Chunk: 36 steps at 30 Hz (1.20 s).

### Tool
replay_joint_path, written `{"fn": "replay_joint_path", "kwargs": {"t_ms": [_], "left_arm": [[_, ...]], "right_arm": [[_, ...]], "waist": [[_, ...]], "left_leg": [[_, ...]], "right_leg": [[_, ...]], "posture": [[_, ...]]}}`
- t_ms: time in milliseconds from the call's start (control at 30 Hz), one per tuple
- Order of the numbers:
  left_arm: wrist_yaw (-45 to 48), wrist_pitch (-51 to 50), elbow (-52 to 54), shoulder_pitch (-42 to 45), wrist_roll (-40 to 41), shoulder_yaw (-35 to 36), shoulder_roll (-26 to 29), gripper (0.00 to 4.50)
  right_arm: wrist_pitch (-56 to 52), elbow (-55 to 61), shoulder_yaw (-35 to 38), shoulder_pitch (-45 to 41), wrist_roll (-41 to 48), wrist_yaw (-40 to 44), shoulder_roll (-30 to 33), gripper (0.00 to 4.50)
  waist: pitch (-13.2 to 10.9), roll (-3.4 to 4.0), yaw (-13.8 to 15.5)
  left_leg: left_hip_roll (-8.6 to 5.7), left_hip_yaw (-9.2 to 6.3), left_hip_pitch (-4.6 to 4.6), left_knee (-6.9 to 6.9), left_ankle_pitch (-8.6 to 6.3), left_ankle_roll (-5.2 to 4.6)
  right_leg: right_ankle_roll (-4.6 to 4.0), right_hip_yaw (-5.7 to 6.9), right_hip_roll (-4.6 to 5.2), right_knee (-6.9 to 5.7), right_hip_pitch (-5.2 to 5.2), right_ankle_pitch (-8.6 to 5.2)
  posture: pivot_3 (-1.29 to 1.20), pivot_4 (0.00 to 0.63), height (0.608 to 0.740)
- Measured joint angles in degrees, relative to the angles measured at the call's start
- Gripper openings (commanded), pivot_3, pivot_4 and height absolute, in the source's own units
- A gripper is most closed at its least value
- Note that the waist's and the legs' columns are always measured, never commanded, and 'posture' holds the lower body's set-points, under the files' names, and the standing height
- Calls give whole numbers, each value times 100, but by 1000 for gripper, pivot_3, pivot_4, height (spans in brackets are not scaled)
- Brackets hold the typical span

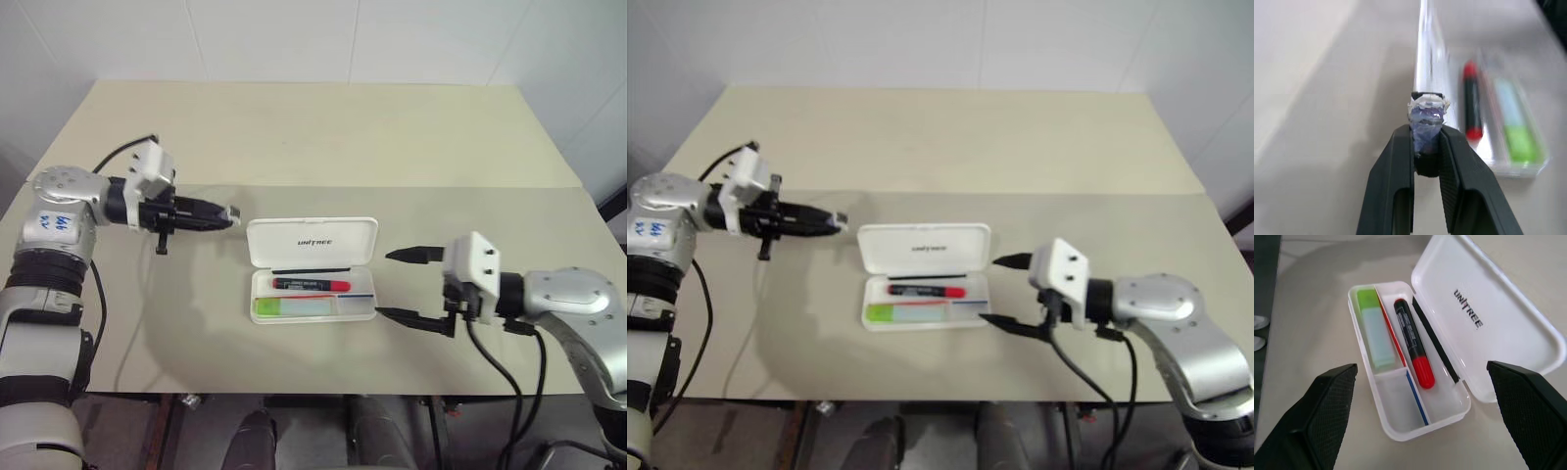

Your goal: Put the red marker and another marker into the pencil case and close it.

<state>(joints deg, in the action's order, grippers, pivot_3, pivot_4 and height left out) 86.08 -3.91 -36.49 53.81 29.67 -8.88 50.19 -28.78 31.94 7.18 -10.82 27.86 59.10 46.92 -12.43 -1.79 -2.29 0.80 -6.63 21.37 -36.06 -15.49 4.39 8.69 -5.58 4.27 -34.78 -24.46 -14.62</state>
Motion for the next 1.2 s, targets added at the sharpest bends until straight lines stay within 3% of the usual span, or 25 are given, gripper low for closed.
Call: {"fn": "replay_joint_path", "kwargs": {"t_ms": [233, 400, 867, 1200], "left_arm": [[-154, -1714, 2260, -492, 1168, 951, -110, 379], [-431, -2451, 3285, -655, 1529, 1039, -452, 379], [-2168, -3149, 4809, -1119, 1039, 343, -1621, 379], [-2926, -3499, 5503, -1398, 512, -317, -1783, 379]], "right_arm": [[646, -487, 813, 761, 463, 702, 45, 4500], [1024, -739, 1017, 840, 703, 1026, 22, 4500], [1669, -1278, 1333, 1042, 764, 1480, 30, 4500], [1673, -1178, 1402, 1376, 704, 1136, 34, 4500]], "waist": [[-1, -2, 47], [0, -1, 43], [-1, -1, 58], [-1, -2, 64]], "left_leg": [[1, 1, -17, -10, 2, 2], [1, 1, -25, -13, 4, 4], [-1, 3, -23, -10, 5, 6], [-2, 6, -27, -17, 6, 7]], "right_leg": [[-3, -3, -4, 2, 20, -2], [-3, -4, -5, 8, 28, -1], [5, -11, -6, 35, 35, 4], [-50, -14, -7, 56, 51, -19]], "posture": [[0, 150, 740], [0, 150, 740], [0, 150, 740], [0, 150, 740]]}}
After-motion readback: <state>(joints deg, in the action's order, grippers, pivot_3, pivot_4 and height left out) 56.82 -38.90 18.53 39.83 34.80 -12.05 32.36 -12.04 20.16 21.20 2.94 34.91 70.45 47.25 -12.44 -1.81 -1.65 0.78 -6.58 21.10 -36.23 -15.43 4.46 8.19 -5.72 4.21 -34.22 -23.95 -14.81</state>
